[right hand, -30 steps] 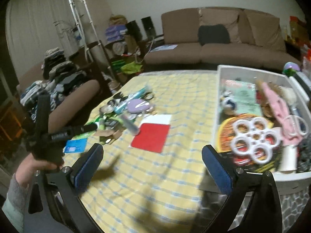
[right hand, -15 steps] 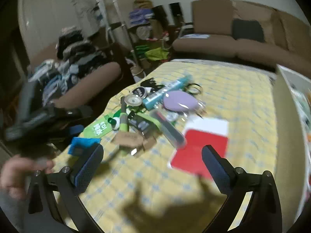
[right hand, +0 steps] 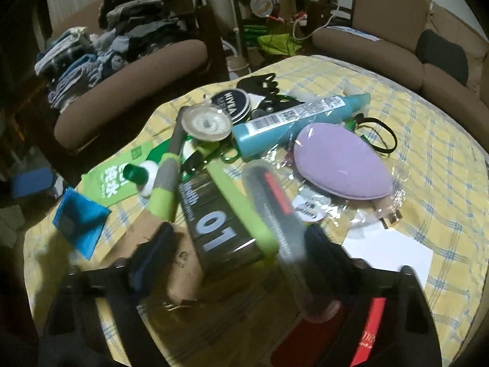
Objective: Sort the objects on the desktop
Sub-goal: 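Grasp the black-and-green printed case on the table with the right tool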
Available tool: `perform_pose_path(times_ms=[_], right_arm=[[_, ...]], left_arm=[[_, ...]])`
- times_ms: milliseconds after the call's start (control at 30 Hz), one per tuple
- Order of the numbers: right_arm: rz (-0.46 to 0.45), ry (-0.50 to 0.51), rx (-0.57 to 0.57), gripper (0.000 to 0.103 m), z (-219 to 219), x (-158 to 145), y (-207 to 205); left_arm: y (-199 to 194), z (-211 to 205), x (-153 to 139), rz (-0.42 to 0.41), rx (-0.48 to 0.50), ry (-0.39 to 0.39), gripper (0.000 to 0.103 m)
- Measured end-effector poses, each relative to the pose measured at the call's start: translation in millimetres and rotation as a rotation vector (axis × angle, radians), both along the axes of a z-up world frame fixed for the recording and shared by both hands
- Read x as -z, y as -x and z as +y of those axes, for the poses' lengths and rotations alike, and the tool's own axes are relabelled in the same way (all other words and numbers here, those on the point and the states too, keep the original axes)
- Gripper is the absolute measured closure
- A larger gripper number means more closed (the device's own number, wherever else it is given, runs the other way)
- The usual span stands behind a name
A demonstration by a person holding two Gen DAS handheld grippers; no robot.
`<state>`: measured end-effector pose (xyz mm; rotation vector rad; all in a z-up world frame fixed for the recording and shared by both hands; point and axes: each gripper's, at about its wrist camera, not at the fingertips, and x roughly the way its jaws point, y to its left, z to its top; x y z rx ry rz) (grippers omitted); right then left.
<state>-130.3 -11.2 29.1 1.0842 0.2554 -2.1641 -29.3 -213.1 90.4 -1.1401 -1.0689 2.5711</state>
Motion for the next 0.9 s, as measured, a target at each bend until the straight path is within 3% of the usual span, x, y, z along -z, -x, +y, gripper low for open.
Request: perform_pose_path(times_ms=[100, 200, 267, 433, 733, 833, 900], right_arm=[[-0.056, 0.025, -0.008, 0.049, 6, -5, 0], [-0.045, 0.040, 0.013, 0.053, 14, -18, -8], [-0.050, 0.086, 0.046, 0.055, 25, -31, -14], [-0.023, 0.148, 0.101, 0.059, 59, -68, -41], [0.030, 0.195, 0.193, 0.060, 115, -105, -93], [0.036, 0.196, 0.212, 0.060, 125, -108, -107], [0.046, 0.202, 0.220, 0.060, 131, -108, -116]], left_arm=[[4, 7, 3, -0.005, 0.017, -0.023, 0.000], [8, 19, 8, -0.005, 0.047, -0.075, 0.000], [12, 30, 14, -0.008, 0.080, -0.149, 0.000], [21, 58, 40, -0.022, 0.168, -0.459, 0.000], [30, 117, 73, -0.103, 0.278, -0.692, 0.002], [33, 131, 80, -0.114, 0.302, -0.726, 0.010], [34, 139, 83, -0.115, 0.313, -0.747, 0.027]])
